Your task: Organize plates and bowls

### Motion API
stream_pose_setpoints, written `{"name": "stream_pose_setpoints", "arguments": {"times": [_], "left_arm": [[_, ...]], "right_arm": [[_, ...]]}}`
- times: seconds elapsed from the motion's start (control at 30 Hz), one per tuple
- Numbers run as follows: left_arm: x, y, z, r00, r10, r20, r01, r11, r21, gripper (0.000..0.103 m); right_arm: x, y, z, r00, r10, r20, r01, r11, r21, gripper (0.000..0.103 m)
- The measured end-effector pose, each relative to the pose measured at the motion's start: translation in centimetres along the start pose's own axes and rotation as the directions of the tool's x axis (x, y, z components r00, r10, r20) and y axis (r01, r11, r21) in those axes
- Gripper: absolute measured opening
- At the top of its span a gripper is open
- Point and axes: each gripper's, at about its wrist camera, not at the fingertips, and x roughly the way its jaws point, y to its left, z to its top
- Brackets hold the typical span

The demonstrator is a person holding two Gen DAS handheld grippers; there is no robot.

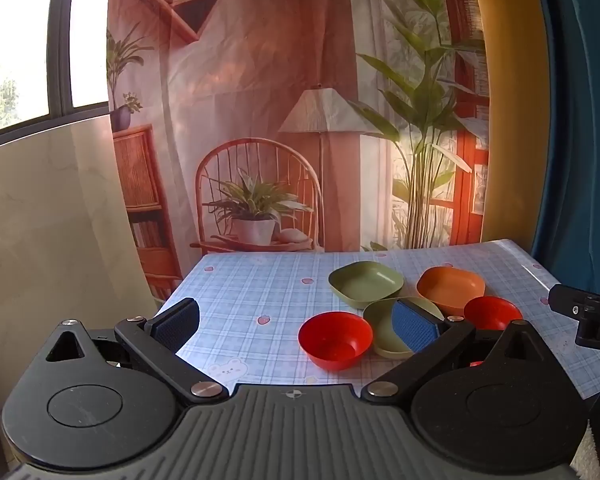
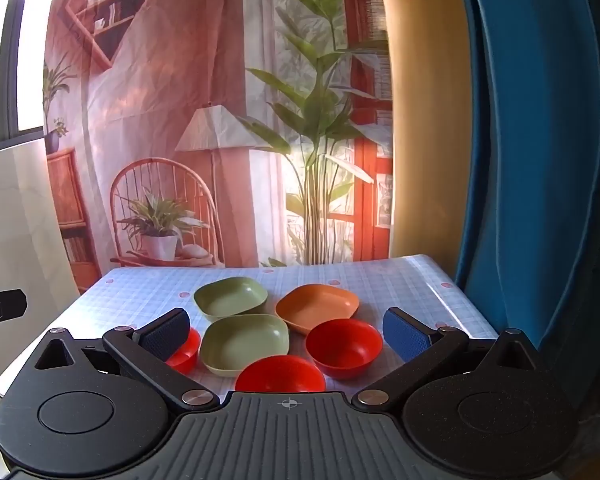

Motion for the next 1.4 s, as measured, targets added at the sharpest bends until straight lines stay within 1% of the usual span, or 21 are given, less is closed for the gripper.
{"name": "stream_pose_setpoints", "arguments": {"times": [0.03, 0.07, 0.1, 0.13, 0.2, 1.4], "left_arm": [[0.16, 0.15, 0.03, 1.0, -0.005, -0.005, 0.005, 1.0, 0.0, 0.103], [0.07, 0.01, 0.44, 1.0, 0.013, -0.005, -0.013, 1.0, 0.0, 0.103], [0.03, 0.18, 0.46, 1.0, 0.012, -0.001, -0.012, 1.0, -0.005, 0.103], [-0.56, 0.21, 0.1, 1.0, 0.016, 0.019, -0.016, 1.0, -0.008, 0.103], [-0.37, -0.22, 0.33, 1.0, 0.019, 0.01, -0.019, 1.0, -0.004, 0.103], [-0.27, -0.44, 0.03, 1.0, 0.009, 0.017, -0.009, 1.0, -0.004, 0.103]], "right_arm": [[-0.04, 0.02, 0.0, 1.0, 0.001, -0.002, -0.001, 1.0, -0.001, 0.103], [-0.11, 0.05, 0.01, 1.0, 0.001, -0.003, -0.001, 1.0, -0.003, 0.103], [-0.02, 0.03, -0.05, 1.0, -0.001, -0.006, 0.001, 1.0, 0.002, 0.103], [-0.05, 0.06, -0.06, 1.0, 0.0, -0.004, 0.0, 1.0, -0.001, 0.103], [-0.05, 0.14, -0.07, 1.0, 0.001, -0.002, -0.001, 1.0, -0.005, 0.103], [-0.32, 0.43, 0.09, 1.0, -0.002, 0.006, 0.002, 1.0, -0.009, 0.103]]}}
